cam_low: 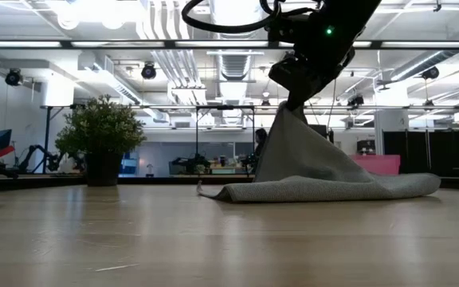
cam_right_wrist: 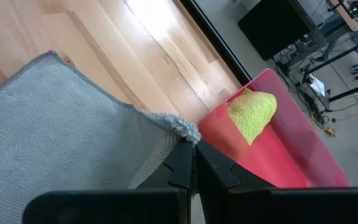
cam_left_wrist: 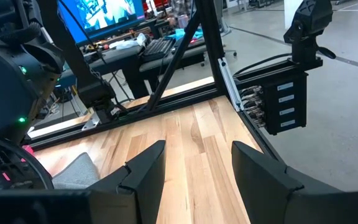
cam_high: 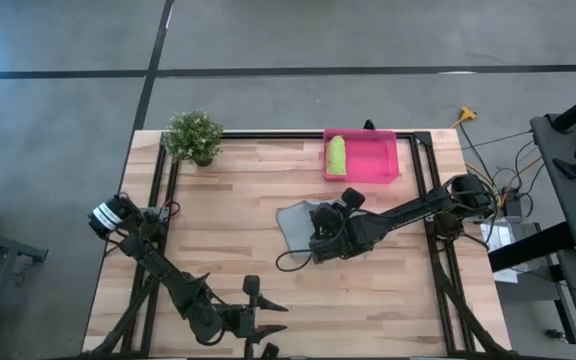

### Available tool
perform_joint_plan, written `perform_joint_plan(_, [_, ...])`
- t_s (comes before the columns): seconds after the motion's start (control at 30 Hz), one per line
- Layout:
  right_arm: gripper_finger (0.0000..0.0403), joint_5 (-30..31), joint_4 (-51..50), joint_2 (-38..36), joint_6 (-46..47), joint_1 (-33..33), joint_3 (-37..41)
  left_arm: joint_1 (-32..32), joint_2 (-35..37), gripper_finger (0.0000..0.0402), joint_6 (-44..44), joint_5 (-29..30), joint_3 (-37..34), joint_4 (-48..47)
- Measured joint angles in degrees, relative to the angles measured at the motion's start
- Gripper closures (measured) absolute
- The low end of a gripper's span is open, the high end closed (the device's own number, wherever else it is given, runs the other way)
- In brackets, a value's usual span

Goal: Roll microfiber towels into tight, uniform cylinder then place into a basket
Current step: Fold the gray microfiber cloth

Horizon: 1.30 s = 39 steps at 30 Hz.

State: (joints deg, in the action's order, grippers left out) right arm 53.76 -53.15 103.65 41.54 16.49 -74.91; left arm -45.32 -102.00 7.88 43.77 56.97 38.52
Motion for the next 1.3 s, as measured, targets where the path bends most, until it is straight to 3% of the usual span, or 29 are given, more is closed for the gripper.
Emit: perform_joint_plan(1.3, [0.0394, 0.0, 3.2, 0.0, 0.0, 0.0, 0.0, 0.0, 0.0, 0.0233, 0.0, 0.0, 0.0, 0.0])
